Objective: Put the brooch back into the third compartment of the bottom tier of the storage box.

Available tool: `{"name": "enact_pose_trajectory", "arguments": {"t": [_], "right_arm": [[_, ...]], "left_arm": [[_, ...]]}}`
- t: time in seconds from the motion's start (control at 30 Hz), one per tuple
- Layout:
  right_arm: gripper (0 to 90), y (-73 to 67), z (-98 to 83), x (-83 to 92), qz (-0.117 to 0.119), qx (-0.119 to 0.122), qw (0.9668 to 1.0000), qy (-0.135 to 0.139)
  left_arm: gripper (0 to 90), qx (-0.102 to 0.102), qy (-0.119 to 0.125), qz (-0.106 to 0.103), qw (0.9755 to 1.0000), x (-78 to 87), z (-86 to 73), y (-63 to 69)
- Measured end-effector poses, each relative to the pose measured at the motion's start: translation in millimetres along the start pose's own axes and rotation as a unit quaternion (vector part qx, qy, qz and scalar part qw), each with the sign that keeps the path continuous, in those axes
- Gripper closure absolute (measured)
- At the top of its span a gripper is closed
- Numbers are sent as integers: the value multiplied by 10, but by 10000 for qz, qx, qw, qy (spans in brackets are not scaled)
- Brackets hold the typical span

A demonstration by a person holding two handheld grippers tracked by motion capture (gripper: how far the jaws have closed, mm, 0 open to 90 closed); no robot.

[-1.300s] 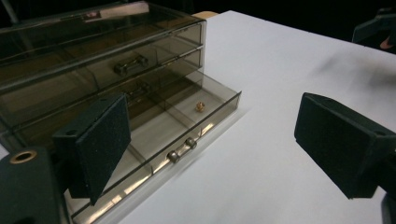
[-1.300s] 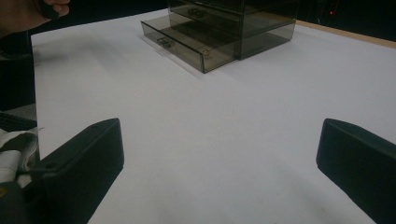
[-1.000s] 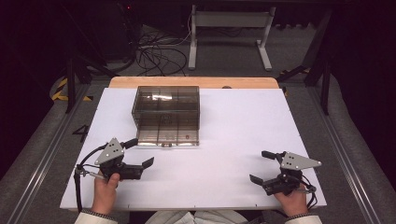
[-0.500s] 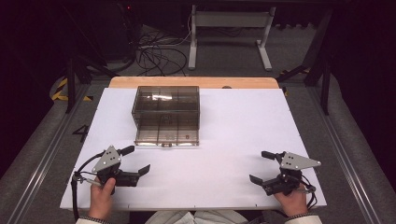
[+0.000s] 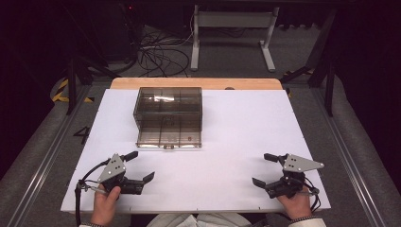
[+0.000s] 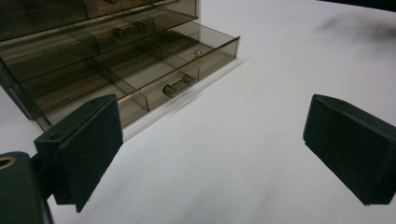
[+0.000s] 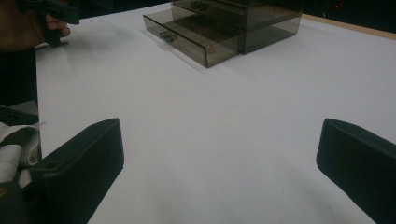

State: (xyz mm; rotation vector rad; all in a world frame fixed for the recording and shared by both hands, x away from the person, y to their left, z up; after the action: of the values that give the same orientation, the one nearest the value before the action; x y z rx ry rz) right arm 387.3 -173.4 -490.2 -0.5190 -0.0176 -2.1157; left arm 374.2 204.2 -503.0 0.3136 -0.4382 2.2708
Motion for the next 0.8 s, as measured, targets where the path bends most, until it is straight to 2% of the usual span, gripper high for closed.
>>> {"name": "enact_pose_trajectory", "arguments": {"t": [0.07,0.1,0.2,0.37,0.57,0.8], "right_arm": [[13,-3,-1,-1,8,7,10000,-6],[13,-4,-2,0,12,11,10000,-8],[13,0,-1,-2,24,10,10000,-11],[13,-3,-4,-7,25,17,10000,-24],[14,-7,-4,-10,36,12,10000,-24],[13,-7,-6,-14,42,3,10000,-31]], "left_arm": [[57,81,9,-81,9999,-8,10,19],[56,48,6,-81,10000,-5,13,10],[56,158,55,-98,9998,7,22,13],[56,216,49,-86,9997,11,15,-5],[57,148,36,-97,9998,3,24,13],[57,163,53,-103,9998,4,30,17]]}}
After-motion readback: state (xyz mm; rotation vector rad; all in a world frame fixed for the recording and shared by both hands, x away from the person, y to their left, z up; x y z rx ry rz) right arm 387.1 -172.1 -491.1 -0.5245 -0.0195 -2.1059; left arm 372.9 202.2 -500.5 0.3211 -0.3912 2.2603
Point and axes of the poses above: each handheld gripper's, and its own axes: x roughly backward along the jaws, z roughly out of its top, y roughly to its right, the point moved 10 cm from there along -x, roughly forward along the jaws, and after that the axes turned 11 degrees about -x, right-handed, at the moved point
